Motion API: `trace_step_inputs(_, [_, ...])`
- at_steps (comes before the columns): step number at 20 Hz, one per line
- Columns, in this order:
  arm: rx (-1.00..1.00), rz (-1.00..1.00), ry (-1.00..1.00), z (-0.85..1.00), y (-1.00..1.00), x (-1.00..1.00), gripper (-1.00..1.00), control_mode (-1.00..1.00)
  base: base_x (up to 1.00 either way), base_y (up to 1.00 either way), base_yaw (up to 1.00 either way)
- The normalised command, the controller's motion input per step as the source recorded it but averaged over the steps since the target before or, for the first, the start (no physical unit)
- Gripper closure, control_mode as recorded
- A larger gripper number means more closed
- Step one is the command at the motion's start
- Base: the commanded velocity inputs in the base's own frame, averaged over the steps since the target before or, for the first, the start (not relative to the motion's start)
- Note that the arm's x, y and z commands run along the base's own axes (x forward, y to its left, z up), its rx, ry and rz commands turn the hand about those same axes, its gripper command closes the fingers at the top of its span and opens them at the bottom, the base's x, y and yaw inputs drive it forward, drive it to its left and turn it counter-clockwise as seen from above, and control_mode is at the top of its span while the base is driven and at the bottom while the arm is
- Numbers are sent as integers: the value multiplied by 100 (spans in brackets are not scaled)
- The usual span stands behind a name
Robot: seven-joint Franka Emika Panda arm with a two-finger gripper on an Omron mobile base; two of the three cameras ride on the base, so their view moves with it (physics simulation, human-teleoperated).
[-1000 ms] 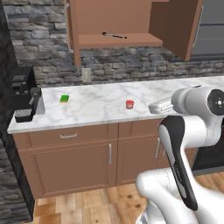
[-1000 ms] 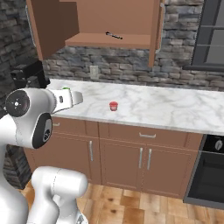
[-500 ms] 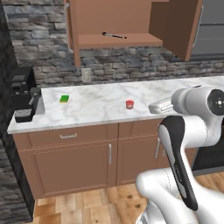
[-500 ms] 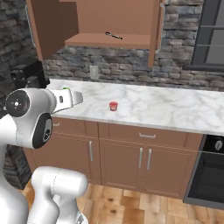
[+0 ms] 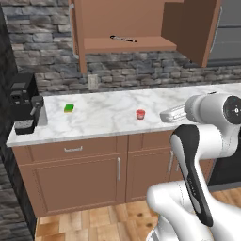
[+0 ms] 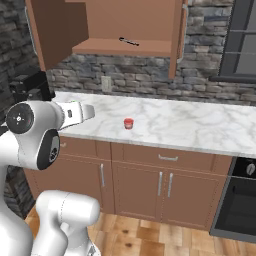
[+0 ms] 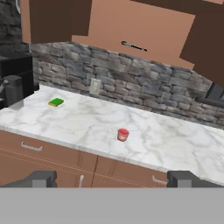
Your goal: Pick the jam and jam from the counter and place them in the cabinets closest to them.
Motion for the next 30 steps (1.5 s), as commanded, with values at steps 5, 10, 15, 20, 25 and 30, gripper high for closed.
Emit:
trace_step_inputs(5, [0,0,0,0,0,0,-100,100,44,-7,0])
trace_step_inputs(10, [0,0,0,0,0,0,-100,100,48,-5,0])
trace_step_inputs(15, [0,0,0,0,0,0,-100,100,52,-3,0])
trace_step_inputs(20, [0,0,0,0,0,0,-100,100,54,-4,0])
trace_step_inputs(25, [0,0,0,0,0,0,-100,100,57,-4,0])
trace_step_inputs(30, [0,0,0,0,0,0,-100,100,58,-3,0])
